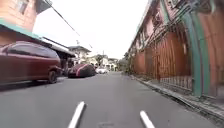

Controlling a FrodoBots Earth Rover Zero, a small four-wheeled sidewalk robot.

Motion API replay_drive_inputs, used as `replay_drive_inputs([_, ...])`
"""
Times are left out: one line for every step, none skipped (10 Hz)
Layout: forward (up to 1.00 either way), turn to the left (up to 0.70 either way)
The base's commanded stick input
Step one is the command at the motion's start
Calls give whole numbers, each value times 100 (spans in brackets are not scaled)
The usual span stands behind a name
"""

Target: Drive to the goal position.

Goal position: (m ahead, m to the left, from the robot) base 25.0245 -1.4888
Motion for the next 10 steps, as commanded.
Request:
replay_drive_inputs([100, 0])
replay_drive_inputs([100, 0])
replay_drive_inputs([100, 0])
replay_drive_inputs([100, 0])
replay_drive_inputs([100, 0])
replay_drive_inputs([100, 0])
replay_drive_inputs([100, 0])
replay_drive_inputs([100, 0])
replay_drive_inputs([100, 0])
replay_drive_inputs([100, 0])
